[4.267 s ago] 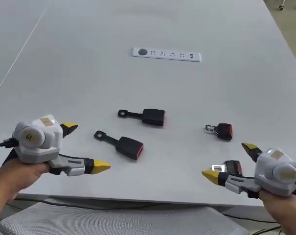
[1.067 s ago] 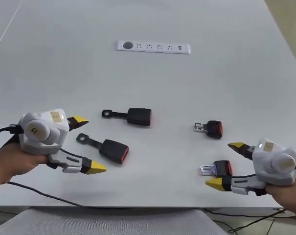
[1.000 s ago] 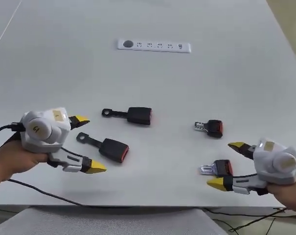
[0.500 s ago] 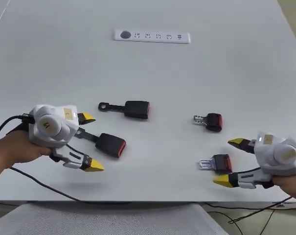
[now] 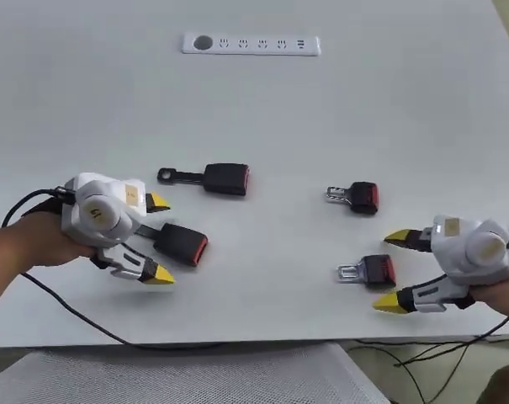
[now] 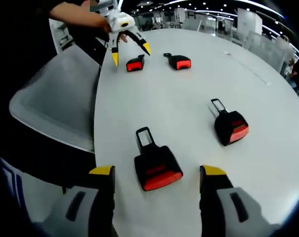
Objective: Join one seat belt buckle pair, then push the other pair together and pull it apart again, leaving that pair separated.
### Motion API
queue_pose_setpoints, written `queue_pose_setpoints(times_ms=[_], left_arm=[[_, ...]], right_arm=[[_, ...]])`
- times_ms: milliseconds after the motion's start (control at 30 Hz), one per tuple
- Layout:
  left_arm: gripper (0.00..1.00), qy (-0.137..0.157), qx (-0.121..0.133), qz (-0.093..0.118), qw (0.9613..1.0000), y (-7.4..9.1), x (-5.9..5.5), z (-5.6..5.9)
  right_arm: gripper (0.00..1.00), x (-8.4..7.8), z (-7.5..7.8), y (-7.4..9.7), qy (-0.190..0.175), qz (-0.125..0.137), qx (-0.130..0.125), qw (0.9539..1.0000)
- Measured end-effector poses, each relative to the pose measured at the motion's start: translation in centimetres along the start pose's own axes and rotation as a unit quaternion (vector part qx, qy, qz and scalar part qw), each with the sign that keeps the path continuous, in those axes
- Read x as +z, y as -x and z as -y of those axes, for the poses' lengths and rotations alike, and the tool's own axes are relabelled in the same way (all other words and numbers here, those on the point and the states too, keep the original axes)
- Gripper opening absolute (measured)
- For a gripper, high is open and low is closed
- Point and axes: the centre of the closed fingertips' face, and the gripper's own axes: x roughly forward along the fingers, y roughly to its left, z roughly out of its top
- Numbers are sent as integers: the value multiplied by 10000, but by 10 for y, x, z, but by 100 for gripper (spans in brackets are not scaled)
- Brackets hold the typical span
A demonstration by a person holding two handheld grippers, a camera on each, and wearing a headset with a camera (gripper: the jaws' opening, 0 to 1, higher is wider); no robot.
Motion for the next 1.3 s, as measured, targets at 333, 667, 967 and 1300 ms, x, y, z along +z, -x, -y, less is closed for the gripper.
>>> queue_pose_setpoints(times_ms=[333,667,967,1300], left_arm=[[57,-491,-172,-191,9985,-13,-3,-8],[41,-573,-218,-147,9980,-11,-9,-9],[37,-237,107,-40,9997,-8,-11,-12],[36,-82,265,-148,9995,-8,-12,-12]], right_arm=[[63,0,4,2,242,-70,179,9995],[50,-3,4,3,419,-36,281,9987],[36,-2,6,3,85,287,-52,9995],[34,2,7,0,-63,456,-196,9987]])
